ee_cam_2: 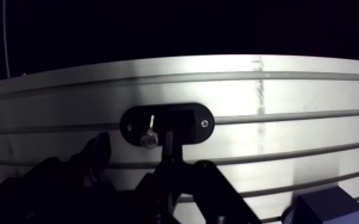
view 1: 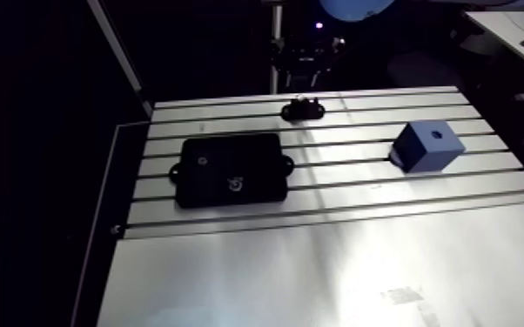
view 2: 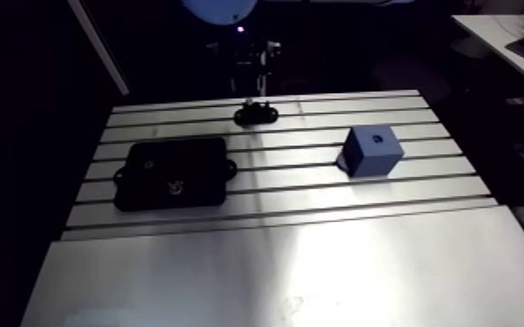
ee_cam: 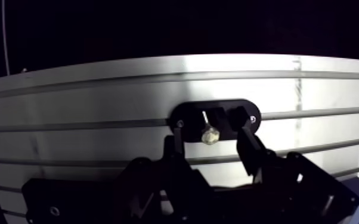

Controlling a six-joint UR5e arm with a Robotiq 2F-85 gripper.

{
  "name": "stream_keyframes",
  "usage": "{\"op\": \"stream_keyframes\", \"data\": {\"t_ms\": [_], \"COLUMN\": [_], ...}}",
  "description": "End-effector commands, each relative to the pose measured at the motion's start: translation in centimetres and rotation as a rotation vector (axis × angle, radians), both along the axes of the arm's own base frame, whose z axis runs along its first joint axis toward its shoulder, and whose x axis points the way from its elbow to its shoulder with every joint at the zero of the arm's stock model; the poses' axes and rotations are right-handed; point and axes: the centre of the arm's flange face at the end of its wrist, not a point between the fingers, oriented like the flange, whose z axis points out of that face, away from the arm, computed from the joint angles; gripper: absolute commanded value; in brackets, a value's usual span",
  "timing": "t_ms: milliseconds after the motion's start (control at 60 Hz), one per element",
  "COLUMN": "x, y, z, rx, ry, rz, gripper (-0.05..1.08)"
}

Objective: Pick up the M10 bolt and insert it into the hex recess until seated.

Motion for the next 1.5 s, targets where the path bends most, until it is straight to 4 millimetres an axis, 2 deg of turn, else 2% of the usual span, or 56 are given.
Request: {"op": "stream_keyframes", "data": {"t_ms": [17,1500], "x": [-0.1,0.0], "y": [0.0,0.0], "z": [-0.7,-2.7], "rx": [0.001,-0.001], "ry": [-0.010,-0.044], "rz": [0.003,0.009], "gripper": [0.44,0.45]}}
